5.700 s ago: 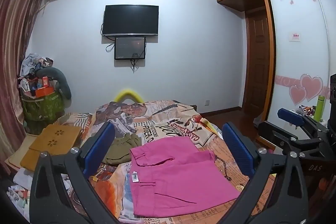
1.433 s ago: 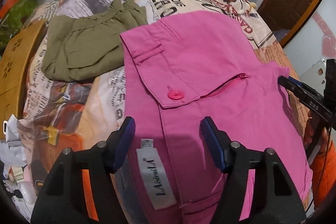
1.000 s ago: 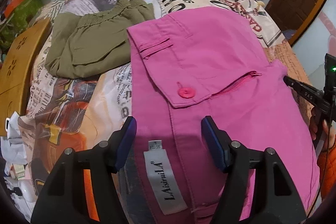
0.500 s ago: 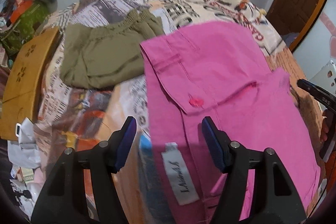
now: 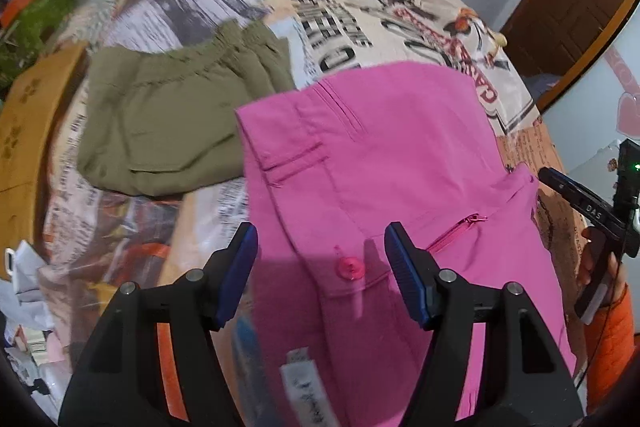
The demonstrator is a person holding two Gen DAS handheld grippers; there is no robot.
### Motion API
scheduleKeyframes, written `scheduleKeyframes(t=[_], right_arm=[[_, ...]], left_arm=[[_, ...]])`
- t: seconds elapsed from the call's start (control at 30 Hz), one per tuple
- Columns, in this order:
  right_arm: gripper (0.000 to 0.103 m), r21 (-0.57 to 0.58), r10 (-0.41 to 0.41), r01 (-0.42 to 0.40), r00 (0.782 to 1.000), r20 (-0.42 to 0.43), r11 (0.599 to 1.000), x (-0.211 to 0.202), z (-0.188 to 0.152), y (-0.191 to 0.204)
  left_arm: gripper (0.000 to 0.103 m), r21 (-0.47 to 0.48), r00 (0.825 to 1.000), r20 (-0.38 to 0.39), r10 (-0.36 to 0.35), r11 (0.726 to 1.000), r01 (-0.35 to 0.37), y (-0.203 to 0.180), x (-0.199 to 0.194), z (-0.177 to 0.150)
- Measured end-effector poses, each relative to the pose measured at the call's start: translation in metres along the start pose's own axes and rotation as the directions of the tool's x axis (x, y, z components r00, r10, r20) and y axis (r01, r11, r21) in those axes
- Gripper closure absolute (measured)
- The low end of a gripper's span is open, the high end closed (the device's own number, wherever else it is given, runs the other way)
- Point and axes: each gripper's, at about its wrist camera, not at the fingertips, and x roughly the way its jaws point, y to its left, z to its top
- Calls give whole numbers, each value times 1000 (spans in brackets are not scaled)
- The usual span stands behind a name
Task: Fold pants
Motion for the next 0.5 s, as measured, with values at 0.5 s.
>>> scheduleKeyframes(t=[0.5], right_arm=[[84,-67,37,-44,994,-101,997,45,-15,13]], left_arm=[[60,40,996,-74,-44,998,47,-13,38,-4]])
